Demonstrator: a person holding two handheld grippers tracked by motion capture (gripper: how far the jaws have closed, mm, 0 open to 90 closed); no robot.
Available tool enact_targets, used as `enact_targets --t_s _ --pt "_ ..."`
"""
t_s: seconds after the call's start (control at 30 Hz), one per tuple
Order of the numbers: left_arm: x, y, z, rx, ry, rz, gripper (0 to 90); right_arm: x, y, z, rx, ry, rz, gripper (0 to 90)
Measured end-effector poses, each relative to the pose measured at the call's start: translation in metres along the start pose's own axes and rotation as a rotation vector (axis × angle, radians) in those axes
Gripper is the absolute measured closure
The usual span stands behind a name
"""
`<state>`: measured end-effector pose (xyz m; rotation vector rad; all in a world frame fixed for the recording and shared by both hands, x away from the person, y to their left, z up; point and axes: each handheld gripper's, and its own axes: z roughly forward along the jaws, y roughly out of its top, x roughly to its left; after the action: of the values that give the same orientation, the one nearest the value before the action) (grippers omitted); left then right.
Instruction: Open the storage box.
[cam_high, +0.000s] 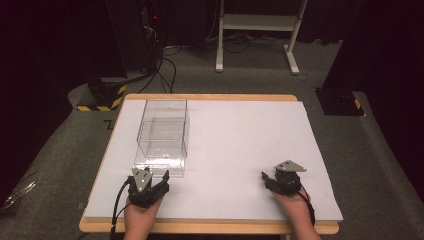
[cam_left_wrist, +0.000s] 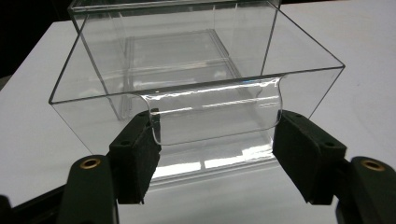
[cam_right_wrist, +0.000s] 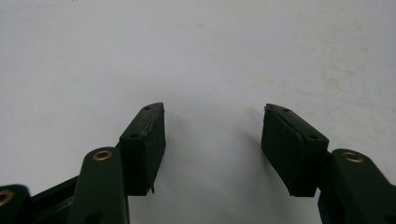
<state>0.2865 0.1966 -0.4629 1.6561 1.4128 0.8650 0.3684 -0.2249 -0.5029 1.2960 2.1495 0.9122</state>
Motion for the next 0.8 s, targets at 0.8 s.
enact_targets --t_s 0.8 --pt "-0.004 -0.019 -0.034 0.013 -0.011 0.006 33.1 0.001 0.000 0.000 0.000 -0.005 -0.001 39.7"
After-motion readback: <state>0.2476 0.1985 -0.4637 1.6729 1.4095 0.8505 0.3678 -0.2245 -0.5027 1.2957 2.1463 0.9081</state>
